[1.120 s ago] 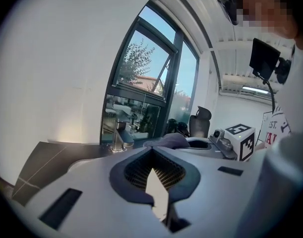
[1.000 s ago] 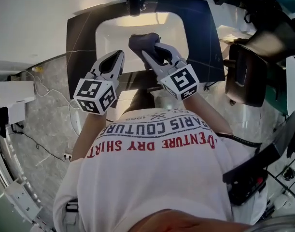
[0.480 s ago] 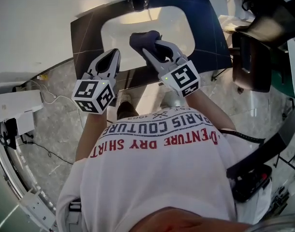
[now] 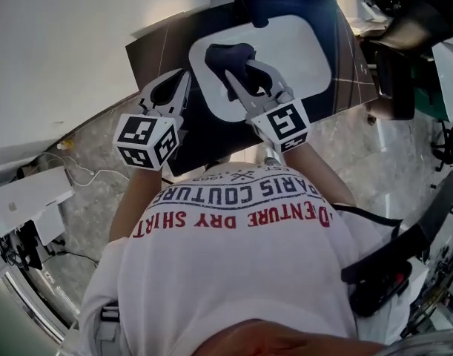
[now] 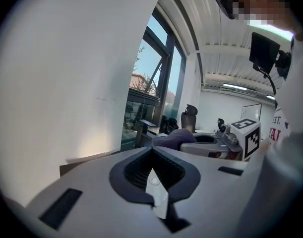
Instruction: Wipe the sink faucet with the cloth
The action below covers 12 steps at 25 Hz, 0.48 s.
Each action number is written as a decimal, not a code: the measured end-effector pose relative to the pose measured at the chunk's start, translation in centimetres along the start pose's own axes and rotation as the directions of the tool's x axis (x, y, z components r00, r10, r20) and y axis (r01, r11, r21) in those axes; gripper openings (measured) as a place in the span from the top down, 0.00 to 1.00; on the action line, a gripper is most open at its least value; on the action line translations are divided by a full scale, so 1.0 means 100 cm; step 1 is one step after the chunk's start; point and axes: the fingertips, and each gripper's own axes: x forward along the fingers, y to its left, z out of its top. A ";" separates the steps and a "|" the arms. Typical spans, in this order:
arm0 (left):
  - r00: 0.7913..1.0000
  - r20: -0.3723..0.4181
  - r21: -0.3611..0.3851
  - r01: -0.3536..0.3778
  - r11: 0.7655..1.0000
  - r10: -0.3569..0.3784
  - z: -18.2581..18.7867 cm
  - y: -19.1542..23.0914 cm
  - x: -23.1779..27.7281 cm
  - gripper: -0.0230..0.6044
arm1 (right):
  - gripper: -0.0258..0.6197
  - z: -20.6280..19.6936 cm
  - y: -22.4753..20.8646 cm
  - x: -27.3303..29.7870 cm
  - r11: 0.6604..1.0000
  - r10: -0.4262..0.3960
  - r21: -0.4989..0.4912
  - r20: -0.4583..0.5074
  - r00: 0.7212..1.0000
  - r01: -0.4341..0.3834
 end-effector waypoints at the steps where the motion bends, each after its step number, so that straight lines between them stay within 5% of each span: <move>1: 1.000 -0.001 0.009 0.020 1.000 -0.020 0.002 0.007 -0.002 0.96 | 0.85 0.003 0.004 0.006 1.000 -0.019 0.002 -0.002 1.000 0.019; 12: 0.991 -0.020 0.025 0.132 0.991 -0.132 0.006 0.023 0.027 0.96 | 0.85 -0.006 -0.009 0.038 0.996 -0.092 -0.008 -0.054 0.994 0.091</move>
